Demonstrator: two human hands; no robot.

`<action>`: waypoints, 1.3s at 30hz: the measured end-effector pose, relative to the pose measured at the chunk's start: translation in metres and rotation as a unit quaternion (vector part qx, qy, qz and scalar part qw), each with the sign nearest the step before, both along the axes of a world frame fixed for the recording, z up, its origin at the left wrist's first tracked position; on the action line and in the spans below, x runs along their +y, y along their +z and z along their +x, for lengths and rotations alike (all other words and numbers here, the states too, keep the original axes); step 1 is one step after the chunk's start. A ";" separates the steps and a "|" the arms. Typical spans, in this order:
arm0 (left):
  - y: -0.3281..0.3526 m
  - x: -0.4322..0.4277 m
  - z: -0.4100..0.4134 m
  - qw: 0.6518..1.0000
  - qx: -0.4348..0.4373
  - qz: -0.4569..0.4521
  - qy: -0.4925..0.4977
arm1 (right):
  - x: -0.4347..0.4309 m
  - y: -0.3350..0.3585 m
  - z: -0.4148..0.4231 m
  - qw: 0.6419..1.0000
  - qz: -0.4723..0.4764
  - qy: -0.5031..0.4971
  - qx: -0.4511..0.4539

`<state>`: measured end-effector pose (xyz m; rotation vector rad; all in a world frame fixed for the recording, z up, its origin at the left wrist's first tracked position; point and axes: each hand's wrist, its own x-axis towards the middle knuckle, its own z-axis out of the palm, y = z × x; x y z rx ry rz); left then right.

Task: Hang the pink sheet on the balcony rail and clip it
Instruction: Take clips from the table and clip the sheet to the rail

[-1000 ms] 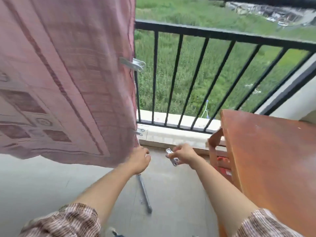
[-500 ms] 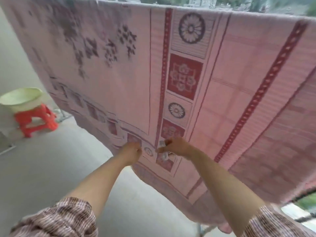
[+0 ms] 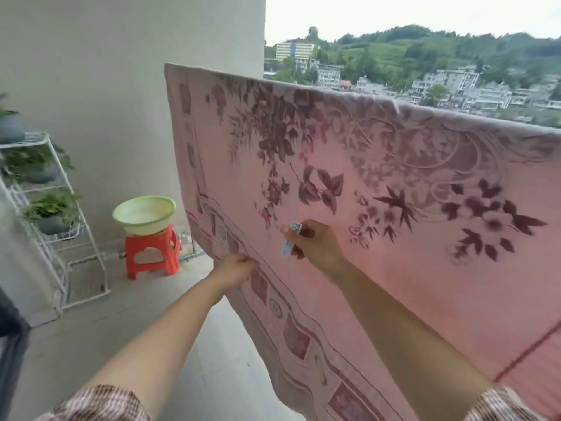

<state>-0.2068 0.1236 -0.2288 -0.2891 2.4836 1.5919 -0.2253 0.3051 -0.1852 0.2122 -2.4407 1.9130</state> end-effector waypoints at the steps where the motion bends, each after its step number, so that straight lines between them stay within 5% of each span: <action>1: 0.006 -0.016 -0.020 1.000 -0.009 0.021 0.009 | -0.019 0.004 -0.024 1.000 -0.002 0.005 -0.001; 20: 0.025 -0.393 -0.349 0.961 -0.047 0.221 0.157 | -0.412 0.031 -0.384 0.989 0.049 0.136 0.033; 30: 0.048 -0.537 -0.513 0.956 -0.107 0.264 0.073 | -0.548 0.050 -0.532 0.959 0.114 0.242 0.094; 39: 0.029 -0.623 -0.698 0.957 -0.075 0.277 0.045 | -0.632 0.036 -0.721 0.962 0.155 0.206 0.090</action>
